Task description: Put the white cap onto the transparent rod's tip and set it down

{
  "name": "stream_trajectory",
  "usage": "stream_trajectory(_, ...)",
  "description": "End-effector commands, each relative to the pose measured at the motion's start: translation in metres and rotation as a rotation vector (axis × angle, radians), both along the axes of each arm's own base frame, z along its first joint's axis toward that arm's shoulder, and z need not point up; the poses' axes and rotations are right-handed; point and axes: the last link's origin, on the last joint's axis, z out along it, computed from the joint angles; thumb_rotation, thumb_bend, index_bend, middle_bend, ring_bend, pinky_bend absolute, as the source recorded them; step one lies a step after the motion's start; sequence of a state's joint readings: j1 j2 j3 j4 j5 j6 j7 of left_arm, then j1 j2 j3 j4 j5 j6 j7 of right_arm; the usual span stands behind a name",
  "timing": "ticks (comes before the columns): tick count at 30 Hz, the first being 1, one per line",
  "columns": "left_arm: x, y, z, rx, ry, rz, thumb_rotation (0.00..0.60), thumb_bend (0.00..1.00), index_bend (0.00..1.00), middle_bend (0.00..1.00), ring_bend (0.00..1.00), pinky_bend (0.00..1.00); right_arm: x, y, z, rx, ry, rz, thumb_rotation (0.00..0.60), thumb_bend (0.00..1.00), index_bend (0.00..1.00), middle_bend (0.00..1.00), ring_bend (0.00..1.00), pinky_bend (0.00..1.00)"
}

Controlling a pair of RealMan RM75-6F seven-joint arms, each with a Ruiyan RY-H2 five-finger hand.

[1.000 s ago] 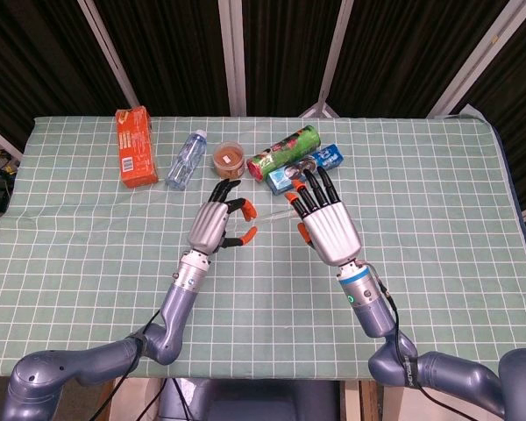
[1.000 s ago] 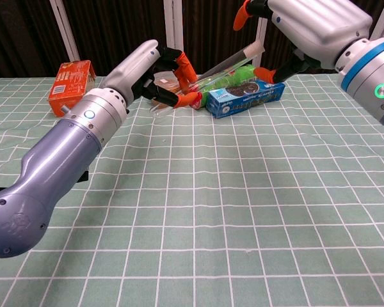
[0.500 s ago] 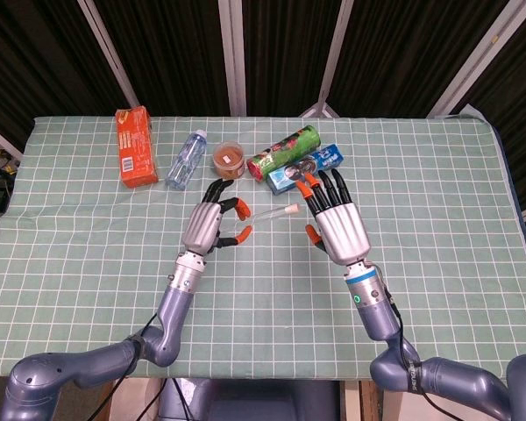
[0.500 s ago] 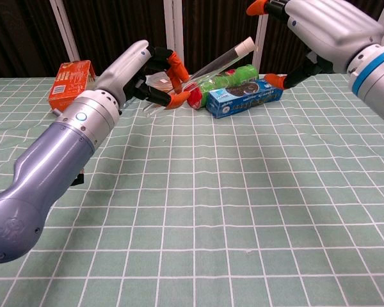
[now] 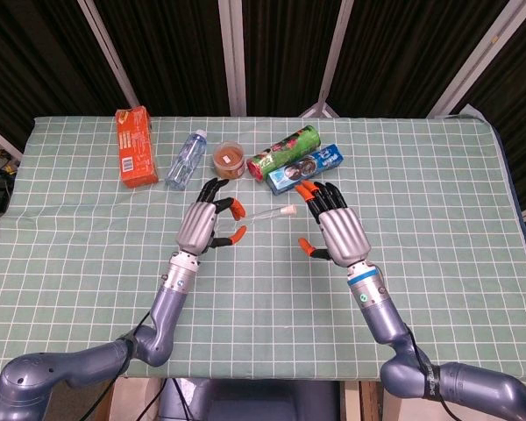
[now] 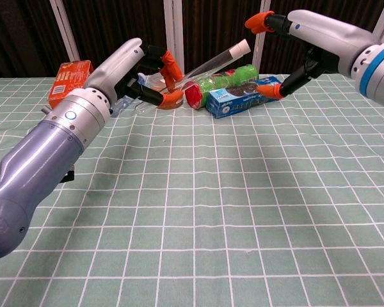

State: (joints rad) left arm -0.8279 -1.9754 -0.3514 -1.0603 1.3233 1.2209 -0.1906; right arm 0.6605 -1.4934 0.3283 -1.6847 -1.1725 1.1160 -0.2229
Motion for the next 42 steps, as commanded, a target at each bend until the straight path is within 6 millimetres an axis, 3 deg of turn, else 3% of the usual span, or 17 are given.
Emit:
stream_trajectory(1,-0.001,0.001,0.002,0.003,0.006,-0.004,0.600,0.79,0.56,0.57,0.11,0.00,0.002,-0.002,0.005,0.082,-0.091,-0.052,0.600,0.34,0.03,0.07,0.04,0.00)
stream_trajectory(9,-0.005,0.002,0.004,0.006,0.014,-0.008,0.600,0.79,0.56,0.57,0.11,0.00,0.014,-0.008,0.006,0.167,-0.253,-0.136,0.600,0.34,0.00,0.05,0.03,0.00)
stream_trajectory(14,-0.006,0.001,0.002,-0.001,0.014,-0.008,0.600,0.79,0.56,0.57,0.11,0.00,0.020,-0.012,0.005,0.166,-0.271,-0.142,0.600,0.34,0.00,0.00,0.00,0.00)
stream_trajectory(25,0.002,0.001,-0.005,-0.010,-0.012,0.013,0.600,0.79,0.56,0.57,0.11,0.00,0.041,-0.018,0.002,0.198,-0.346,-0.168,0.600,0.34,0.00,0.00,0.00,0.00)
stream_trajectory(42,0.006,0.003,0.000,0.018,-0.049,0.021,0.600,0.79,0.56,0.57,0.11,0.00,0.037,-0.014,-0.002,0.195,-0.337,-0.209,0.600,0.34,0.00,0.00,0.00,0.00)
